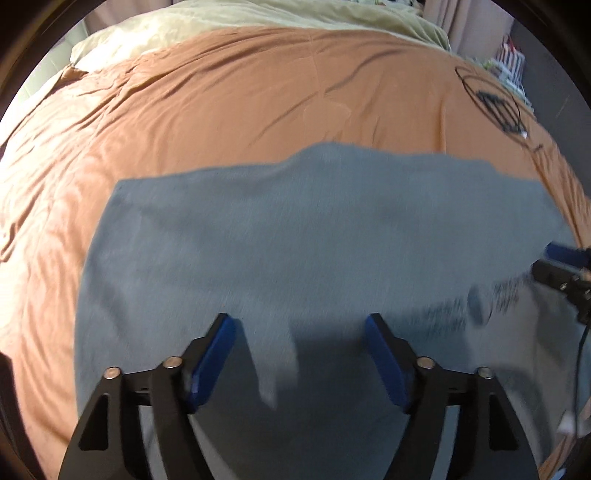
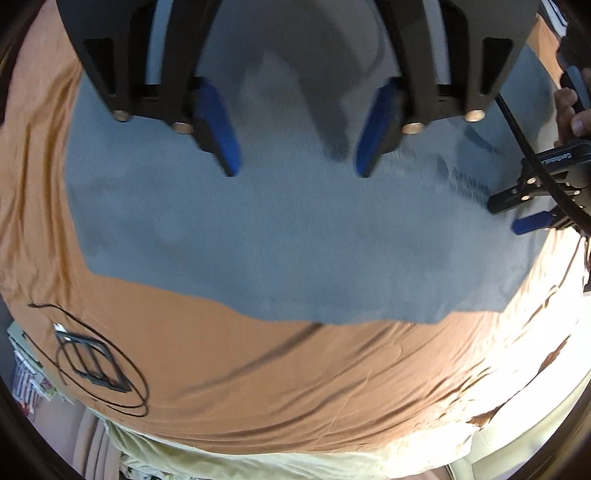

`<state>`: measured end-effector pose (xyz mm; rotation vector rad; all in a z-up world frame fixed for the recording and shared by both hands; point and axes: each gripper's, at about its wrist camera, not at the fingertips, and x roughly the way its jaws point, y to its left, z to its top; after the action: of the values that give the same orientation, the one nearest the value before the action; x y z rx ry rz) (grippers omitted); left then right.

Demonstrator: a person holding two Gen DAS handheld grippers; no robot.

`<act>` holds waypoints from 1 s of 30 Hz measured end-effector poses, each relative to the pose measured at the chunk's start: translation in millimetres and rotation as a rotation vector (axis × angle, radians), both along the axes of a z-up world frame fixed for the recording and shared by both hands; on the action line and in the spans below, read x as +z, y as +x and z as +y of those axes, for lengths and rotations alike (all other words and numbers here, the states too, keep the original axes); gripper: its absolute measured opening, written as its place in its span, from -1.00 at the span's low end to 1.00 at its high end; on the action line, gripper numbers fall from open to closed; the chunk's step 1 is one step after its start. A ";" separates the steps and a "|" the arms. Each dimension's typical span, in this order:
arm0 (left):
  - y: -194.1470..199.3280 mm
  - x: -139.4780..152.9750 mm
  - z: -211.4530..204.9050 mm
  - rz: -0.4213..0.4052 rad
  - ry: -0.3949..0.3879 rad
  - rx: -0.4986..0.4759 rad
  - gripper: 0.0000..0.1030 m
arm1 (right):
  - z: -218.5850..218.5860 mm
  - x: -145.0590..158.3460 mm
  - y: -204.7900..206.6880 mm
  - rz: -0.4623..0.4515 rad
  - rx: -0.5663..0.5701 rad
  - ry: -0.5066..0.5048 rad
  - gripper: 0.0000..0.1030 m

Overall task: Fold small clothes
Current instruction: 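Press the folded shirt flat with both open grippers, then lift away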

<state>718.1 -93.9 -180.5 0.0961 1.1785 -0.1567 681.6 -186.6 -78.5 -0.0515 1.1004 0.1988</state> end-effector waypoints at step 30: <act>-170.4 5.8 87.1 0.011 -0.065 0.173 0.94 | -35.8 6.3 -189.5 0.060 -0.132 0.014 0.52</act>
<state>547.8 -6.7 -174.7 -0.0637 1.1860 -0.0432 492.2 -222.5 -72.2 0.0394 1.1580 0.0902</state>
